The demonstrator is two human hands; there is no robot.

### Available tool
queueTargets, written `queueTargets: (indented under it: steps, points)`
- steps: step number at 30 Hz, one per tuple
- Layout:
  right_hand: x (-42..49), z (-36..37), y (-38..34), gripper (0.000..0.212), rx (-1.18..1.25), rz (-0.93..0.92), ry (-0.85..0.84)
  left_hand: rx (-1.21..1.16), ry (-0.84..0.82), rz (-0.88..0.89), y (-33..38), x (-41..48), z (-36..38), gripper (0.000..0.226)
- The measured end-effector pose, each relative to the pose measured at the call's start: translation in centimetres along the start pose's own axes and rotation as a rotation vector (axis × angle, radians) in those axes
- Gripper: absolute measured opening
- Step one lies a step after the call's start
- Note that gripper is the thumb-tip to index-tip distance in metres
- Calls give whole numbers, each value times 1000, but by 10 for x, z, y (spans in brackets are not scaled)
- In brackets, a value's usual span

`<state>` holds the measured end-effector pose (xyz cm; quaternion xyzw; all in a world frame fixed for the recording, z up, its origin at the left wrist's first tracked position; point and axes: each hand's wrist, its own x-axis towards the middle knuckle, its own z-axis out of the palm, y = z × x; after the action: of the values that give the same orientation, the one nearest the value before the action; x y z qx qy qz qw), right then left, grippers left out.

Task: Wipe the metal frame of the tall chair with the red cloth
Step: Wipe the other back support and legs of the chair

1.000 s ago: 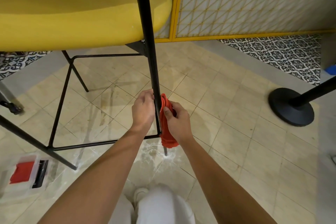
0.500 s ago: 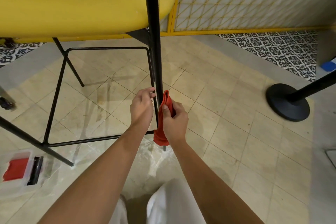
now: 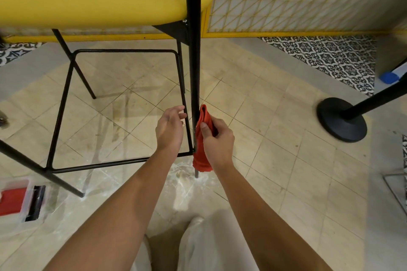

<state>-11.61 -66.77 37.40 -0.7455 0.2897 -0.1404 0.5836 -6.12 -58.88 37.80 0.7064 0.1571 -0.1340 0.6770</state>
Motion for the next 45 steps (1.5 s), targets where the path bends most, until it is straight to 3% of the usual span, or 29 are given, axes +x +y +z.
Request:
queueTargets:
  steps: [11,19,24,29,32,36,38,42,45]
  points:
    - [3,15,9,19,26,-31,65,34,-31,-3,-15,-1,-3,25]
    - [5,14,33,25,-111,217,-21,61,-32,-37,-30,-6,-5,22]
    - [-3,0,31,30,-227,203,-50,114,-79,-42,-38,-13,-9,10]
    - [-26,-6,30,39,-305,50,-108,155,-316,-192,-49,-25,-14,42]
    - [-35,-11,25,53,-218,74,-156,155,-327,-147,-53,-33,-19,30]
    - [-38,-19,22,71,153,385,-124,151,-270,-45,-48,-40,-23,27]
    - [-36,-21,20,62,270,464,-124,131,-217,-8,-48,-42,-23,31]
    - [-35,-19,8,37,203,358,-133,16,-102,89,-48,-56,-19,30]
    - [-30,-18,-1,23,247,327,-174,1,-107,261,-54,-66,-16,37]
